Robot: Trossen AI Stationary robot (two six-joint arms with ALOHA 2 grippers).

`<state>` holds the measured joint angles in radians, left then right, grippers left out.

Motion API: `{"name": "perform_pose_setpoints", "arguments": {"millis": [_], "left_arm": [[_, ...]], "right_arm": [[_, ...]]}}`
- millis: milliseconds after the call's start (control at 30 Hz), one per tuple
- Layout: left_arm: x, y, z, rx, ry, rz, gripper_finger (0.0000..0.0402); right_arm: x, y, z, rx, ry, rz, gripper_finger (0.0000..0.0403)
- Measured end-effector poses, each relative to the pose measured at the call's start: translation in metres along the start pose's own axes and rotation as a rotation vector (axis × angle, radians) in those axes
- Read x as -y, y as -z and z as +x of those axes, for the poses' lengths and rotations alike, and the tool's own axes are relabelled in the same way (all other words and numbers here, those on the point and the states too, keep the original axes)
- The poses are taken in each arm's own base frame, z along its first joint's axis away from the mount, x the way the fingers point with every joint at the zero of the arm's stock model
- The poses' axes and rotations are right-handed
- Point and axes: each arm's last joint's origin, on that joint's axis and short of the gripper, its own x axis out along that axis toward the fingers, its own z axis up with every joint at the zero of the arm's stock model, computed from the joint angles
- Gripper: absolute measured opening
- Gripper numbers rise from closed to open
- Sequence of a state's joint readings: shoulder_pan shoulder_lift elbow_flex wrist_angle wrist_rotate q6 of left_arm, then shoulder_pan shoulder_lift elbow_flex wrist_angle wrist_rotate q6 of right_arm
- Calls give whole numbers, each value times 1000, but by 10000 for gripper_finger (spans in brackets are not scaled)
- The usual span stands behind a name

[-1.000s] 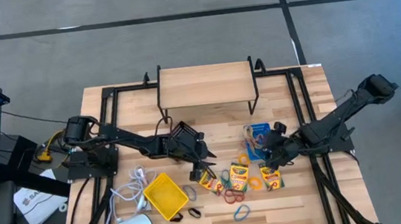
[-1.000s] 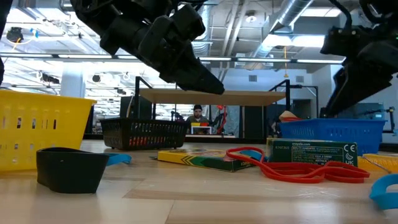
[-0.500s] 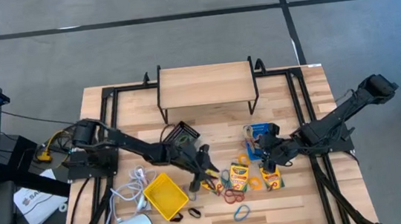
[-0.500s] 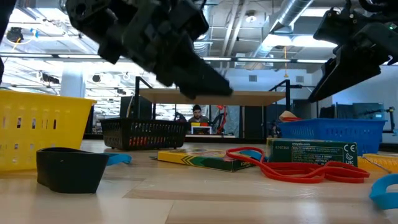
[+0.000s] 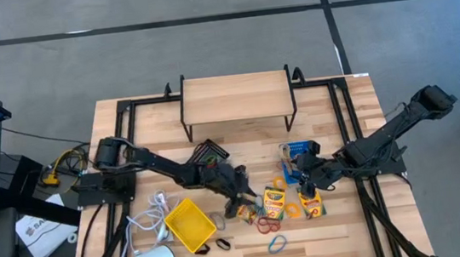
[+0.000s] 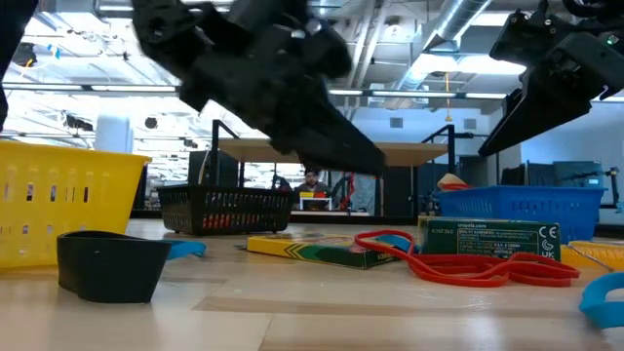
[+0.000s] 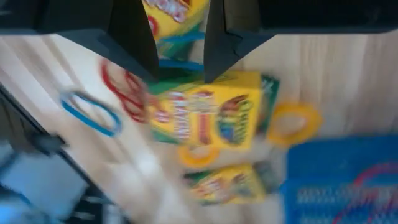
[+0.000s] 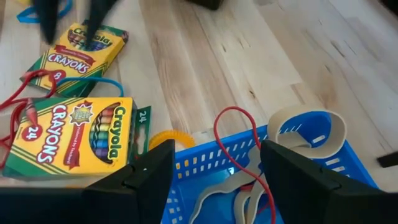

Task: Pick & Place Office Desk Supplies
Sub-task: Put the blue rubber band into the blue bin

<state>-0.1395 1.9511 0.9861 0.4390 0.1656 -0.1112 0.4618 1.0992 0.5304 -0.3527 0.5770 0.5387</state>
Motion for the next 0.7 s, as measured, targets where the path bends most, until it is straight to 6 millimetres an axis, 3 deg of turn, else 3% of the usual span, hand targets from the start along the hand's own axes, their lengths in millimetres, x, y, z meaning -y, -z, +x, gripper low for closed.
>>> {"name": "perform_pose_setpoints", "arguments": {"millis": [133,233,467,700], "left_arm": [[-19,4,13,-136,-76,-207,122],[-20,2,19,-198,-64,-329,122],[-8,-3,16,-263,-5,-416,122],[-17,4,21,-279,0,-500,122]], "right_arm": [[0,0,0,4,-2,3,235],[0,-1,0,6,-3,4,235],[0,0,0,2,-2,1,235],[0,0,0,1,-2,1,235]]}}
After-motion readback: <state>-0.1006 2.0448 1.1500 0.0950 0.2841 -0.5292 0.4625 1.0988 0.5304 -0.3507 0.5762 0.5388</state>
